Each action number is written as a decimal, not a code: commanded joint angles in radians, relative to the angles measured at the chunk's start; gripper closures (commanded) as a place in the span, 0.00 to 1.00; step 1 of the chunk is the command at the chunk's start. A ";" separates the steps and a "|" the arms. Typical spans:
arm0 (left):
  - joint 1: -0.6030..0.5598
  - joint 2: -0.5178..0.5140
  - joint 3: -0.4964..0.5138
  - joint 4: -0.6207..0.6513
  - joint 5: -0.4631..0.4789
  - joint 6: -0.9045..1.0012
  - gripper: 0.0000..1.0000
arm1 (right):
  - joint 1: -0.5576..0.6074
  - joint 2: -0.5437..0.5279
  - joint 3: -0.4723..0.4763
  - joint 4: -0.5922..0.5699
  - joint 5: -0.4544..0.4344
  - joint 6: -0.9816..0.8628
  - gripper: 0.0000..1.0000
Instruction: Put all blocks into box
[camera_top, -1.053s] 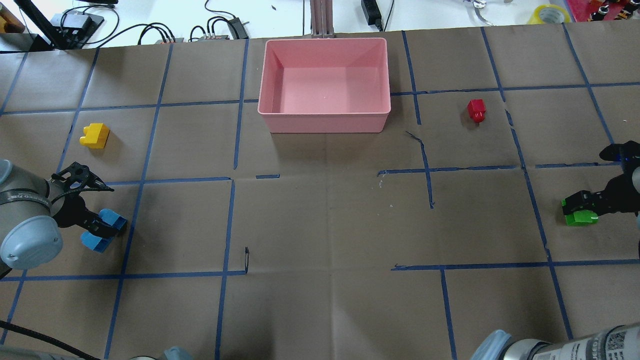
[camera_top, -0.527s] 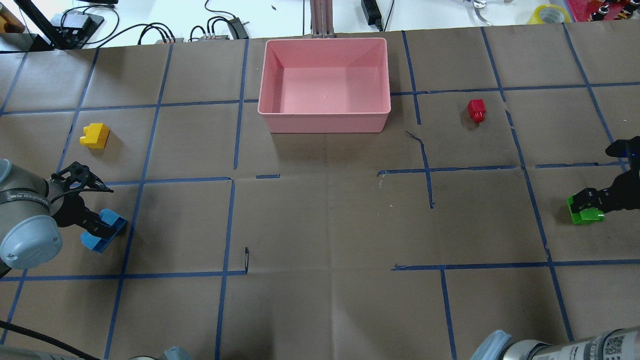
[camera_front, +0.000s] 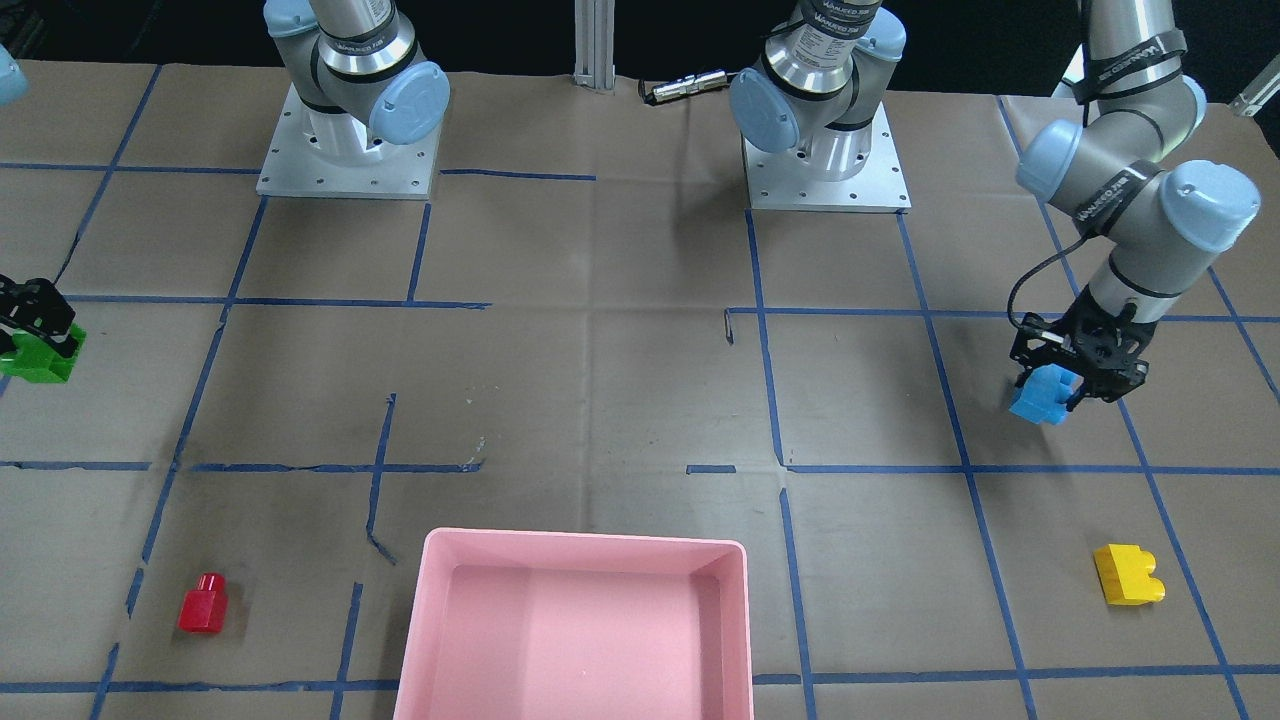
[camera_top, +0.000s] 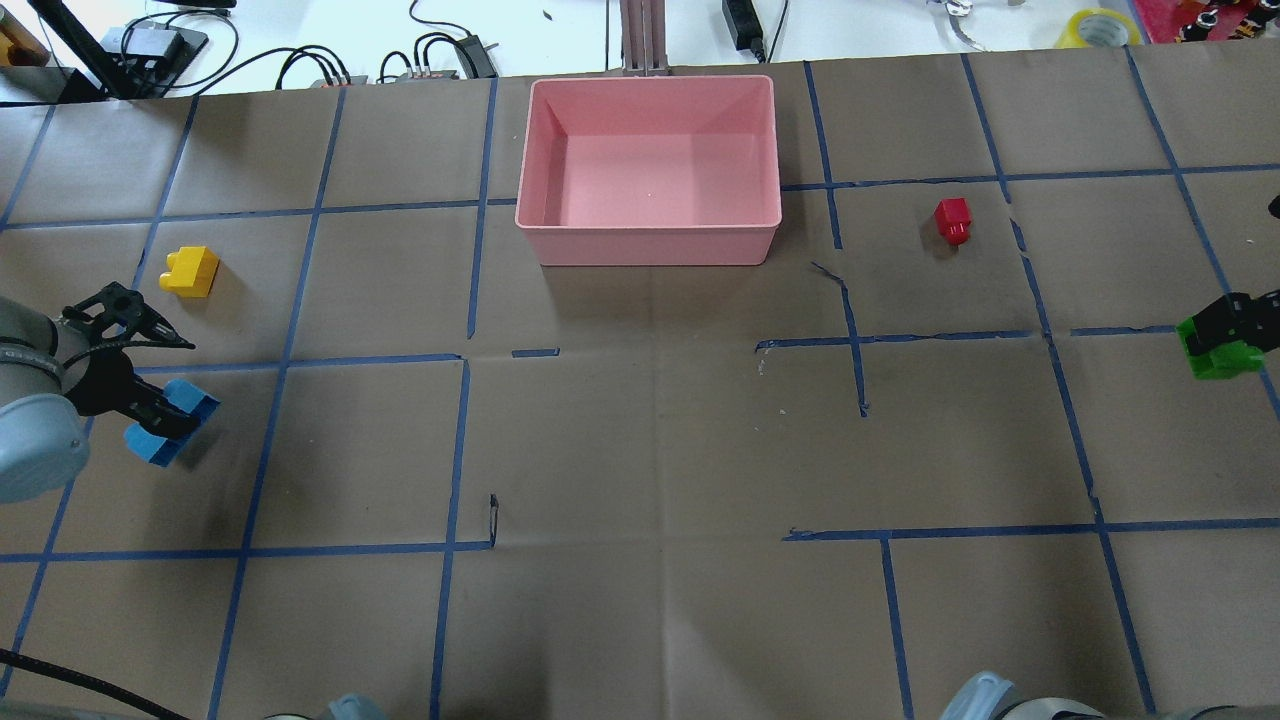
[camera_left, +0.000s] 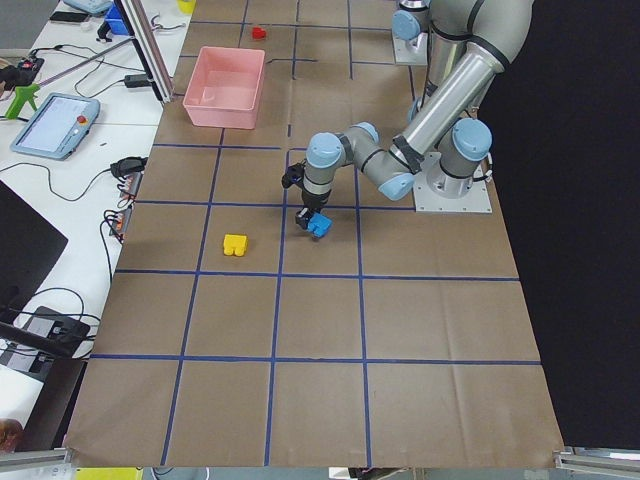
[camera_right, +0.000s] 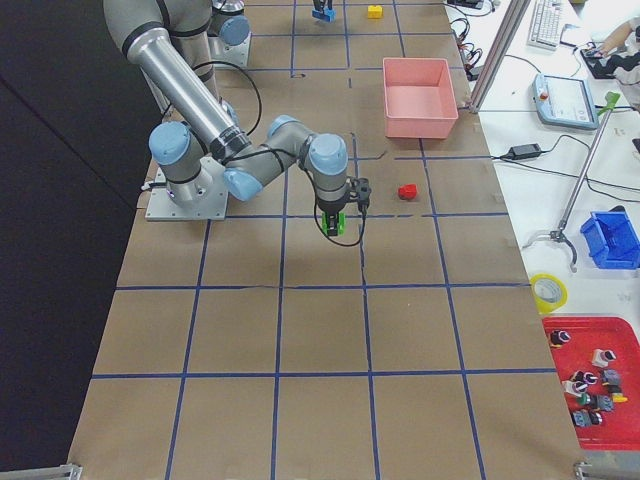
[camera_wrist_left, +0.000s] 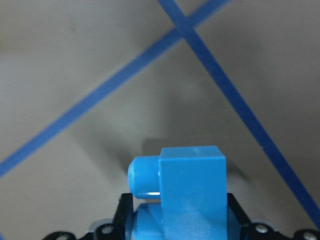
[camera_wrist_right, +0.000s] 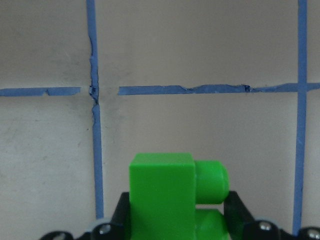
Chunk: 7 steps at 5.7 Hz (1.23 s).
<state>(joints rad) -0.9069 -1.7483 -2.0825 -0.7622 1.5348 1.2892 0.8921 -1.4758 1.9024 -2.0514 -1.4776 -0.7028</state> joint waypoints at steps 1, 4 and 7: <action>-0.021 0.006 0.274 -0.326 -0.001 -0.016 0.68 | 0.132 -0.008 -0.181 0.149 0.038 0.009 0.92; -0.088 -0.051 0.539 -0.543 -0.007 -0.141 0.68 | 0.370 0.035 -0.215 0.110 0.308 0.020 0.92; -0.248 -0.124 0.648 -0.540 -0.047 -0.525 0.68 | 0.554 0.134 -0.286 -0.045 0.556 0.257 0.92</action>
<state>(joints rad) -1.0952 -1.8524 -1.4650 -1.3035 1.4913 0.9041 1.3753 -1.3946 1.6603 -2.0328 -1.0061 -0.5590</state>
